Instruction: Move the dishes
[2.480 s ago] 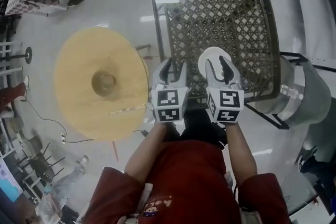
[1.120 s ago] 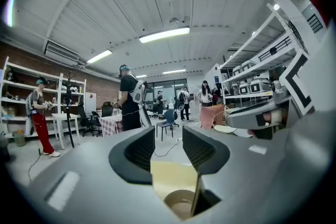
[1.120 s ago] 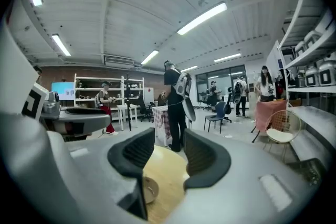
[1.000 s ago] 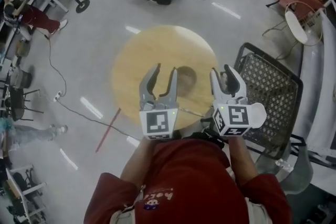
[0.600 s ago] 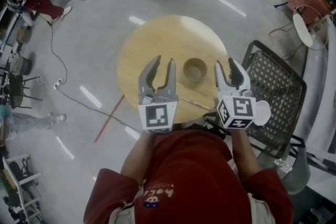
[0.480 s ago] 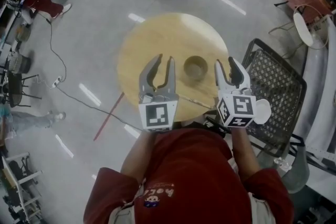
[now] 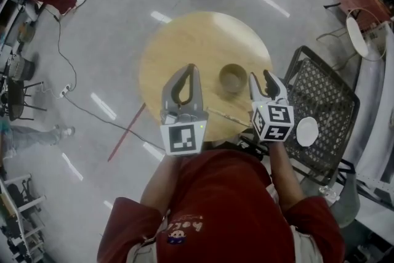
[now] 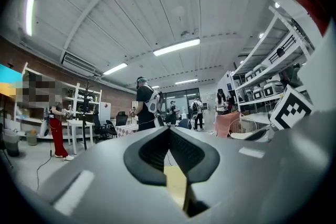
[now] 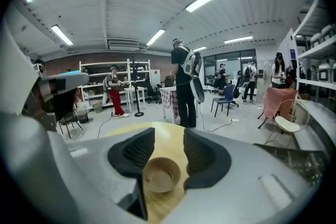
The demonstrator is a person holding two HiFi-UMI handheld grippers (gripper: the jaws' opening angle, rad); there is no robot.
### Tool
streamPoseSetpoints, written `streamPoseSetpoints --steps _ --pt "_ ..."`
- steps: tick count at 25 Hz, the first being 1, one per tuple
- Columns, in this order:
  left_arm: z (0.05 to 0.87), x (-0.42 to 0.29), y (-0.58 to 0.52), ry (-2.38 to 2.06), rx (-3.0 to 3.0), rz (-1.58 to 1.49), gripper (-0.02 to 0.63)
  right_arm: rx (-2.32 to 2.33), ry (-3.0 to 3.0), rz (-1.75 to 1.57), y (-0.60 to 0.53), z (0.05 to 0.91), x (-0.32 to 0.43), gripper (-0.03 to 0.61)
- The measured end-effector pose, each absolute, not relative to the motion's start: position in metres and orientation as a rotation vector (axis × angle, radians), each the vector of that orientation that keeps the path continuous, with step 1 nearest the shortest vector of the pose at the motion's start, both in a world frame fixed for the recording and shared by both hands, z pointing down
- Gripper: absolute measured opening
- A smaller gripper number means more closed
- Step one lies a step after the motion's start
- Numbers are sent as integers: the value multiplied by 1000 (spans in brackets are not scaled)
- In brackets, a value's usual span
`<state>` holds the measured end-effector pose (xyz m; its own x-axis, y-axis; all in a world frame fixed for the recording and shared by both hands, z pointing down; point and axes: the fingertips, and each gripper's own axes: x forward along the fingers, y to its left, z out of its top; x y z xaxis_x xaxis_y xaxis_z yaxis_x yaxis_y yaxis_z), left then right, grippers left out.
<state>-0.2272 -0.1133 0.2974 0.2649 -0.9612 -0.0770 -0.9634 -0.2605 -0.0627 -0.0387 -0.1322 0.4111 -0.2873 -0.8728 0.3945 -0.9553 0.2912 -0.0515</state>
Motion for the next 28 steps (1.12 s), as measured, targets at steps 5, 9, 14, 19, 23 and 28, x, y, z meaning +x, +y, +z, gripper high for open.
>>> streamPoseSetpoints --steps 5,9,14,19,23,28 --pt "298 -233 -107 1852 -2406 48 7 1622 -2202 506 -137 453 -38 166" --pt "297 -246 -109 1853 -2391 30 7 1587 -2132 610 -146 485 -43 166" --pt "299 -256 -110 1876 -2402 39 6 1557 -2046 725 -153 519 -41 166" --pt "304 -256 -111 1873 -2418 36 8 1519 -1997 831 -154 549 -40 166" --pt "308 -256 -111 1872 -2429 33 7 1498 -1945 871 -152 570 -37 166" --pt "313 -257 -113 1877 -2445 30 7 1474 -1904 992 -151 591 -40 166"
